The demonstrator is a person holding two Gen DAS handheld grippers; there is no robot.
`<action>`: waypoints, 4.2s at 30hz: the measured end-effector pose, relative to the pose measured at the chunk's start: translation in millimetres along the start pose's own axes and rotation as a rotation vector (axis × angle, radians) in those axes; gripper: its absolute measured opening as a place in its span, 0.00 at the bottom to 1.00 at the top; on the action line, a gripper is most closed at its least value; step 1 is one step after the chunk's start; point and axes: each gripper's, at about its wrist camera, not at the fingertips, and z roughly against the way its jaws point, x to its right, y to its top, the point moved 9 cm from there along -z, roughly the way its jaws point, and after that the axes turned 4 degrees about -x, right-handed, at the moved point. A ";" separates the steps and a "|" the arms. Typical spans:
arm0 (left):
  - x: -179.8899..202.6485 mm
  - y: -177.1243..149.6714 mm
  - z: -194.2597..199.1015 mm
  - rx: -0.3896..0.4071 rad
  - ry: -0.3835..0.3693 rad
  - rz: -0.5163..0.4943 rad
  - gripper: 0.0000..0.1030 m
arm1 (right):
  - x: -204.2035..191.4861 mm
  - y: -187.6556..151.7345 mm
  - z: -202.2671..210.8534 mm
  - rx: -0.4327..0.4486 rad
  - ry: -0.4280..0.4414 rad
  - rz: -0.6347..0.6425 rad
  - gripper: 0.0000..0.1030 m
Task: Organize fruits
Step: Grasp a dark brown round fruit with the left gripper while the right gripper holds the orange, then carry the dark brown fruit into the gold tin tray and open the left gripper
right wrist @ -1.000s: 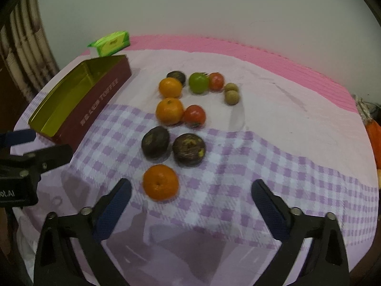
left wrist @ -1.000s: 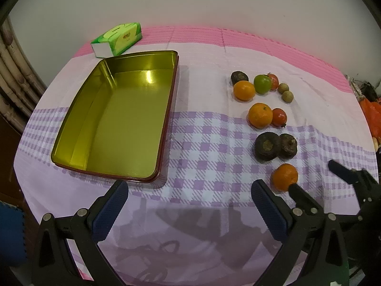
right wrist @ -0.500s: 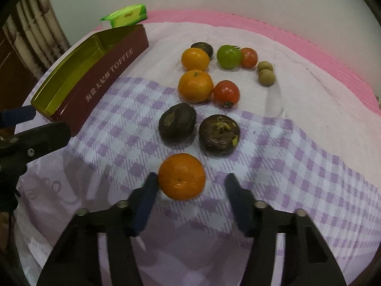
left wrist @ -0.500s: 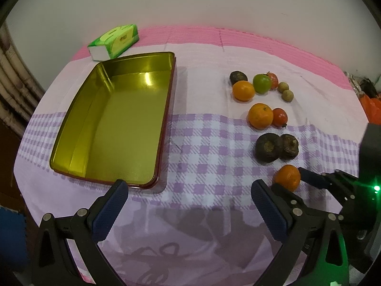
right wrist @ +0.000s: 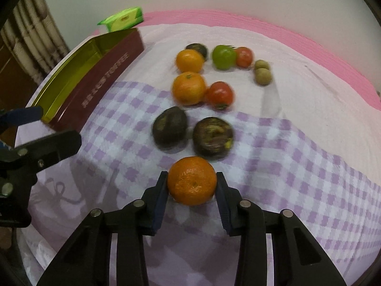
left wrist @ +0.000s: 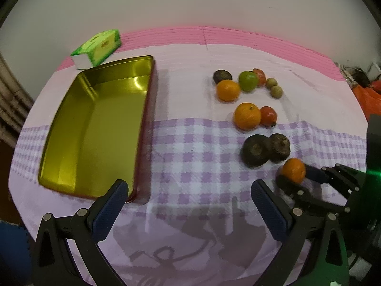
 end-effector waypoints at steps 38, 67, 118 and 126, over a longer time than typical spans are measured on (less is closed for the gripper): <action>71.5 29.6 -65.6 -0.080 -0.250 -0.137 0.34 | 89.8 14.2 -3.4 0.040 -0.067 -0.178 0.39; -30.3 68.3 -7.3 0.034 -0.112 0.024 0.34 | 86.4 14.0 -5.1 0.041 -0.118 -0.150 0.39; -185.1 20.6 -52.8 -0.120 0.087 0.287 0.55 | 86.5 14.3 -7.4 0.030 -0.171 -0.167 0.39; -185.4 36.3 -17.4 0.002 0.059 0.277 0.76 | 86.1 17.5 2.1 0.041 -0.201 -0.162 0.38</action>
